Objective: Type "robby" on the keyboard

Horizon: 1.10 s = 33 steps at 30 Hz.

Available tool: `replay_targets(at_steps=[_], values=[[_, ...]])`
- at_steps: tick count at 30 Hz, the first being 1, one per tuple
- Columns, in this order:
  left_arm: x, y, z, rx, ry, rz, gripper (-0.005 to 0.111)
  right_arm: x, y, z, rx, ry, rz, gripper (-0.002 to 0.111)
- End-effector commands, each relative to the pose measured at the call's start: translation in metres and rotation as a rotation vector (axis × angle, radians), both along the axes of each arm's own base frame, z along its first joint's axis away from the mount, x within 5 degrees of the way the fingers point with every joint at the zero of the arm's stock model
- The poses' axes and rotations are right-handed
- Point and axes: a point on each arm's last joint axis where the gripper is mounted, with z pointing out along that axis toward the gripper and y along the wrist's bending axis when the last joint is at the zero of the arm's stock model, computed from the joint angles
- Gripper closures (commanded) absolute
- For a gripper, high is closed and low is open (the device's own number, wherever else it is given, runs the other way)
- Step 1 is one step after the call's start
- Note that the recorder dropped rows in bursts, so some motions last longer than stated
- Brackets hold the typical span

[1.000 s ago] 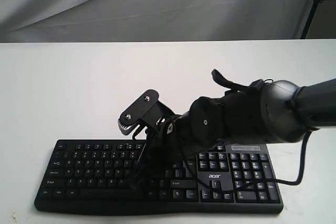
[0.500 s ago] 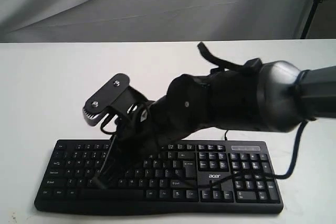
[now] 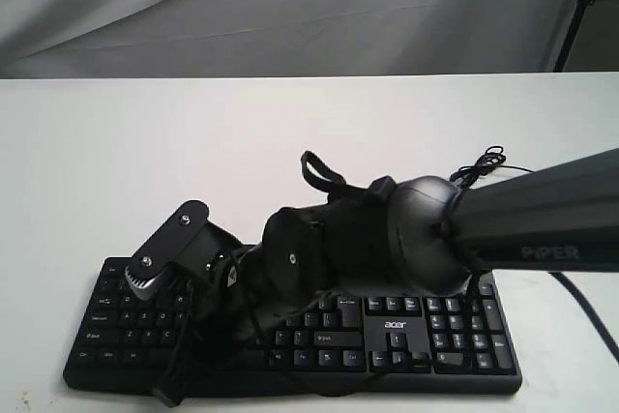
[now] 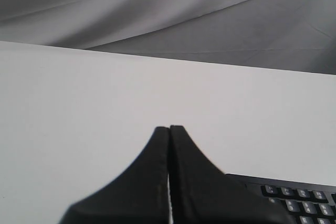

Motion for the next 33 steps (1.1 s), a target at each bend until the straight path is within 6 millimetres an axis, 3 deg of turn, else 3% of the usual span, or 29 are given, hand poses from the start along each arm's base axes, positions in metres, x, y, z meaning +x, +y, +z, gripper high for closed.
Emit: replay_targets(at_steps=[1,17,25,33], values=[[0.000,0.000,-0.001,-0.013,-0.002,-0.004,0.107,0.003,0.003,-0.003,0.009,-0.019,-0.011,0.108],[0.000,0.000,-0.001,-0.013,-0.002,-0.004,0.107,0.002,0.002,-0.014,-0.016,0.005,-0.011,0.108],[0.000,0.000,-0.001,-0.013,-0.002,-0.004,0.107,0.002,0.002,0.010,0.024,-0.038,0.005,0.108],[0.000,0.000,-0.001,-0.013,-0.002,-0.004,0.107,0.002,0.000,0.012,0.018,-0.043,0.017,0.108]])
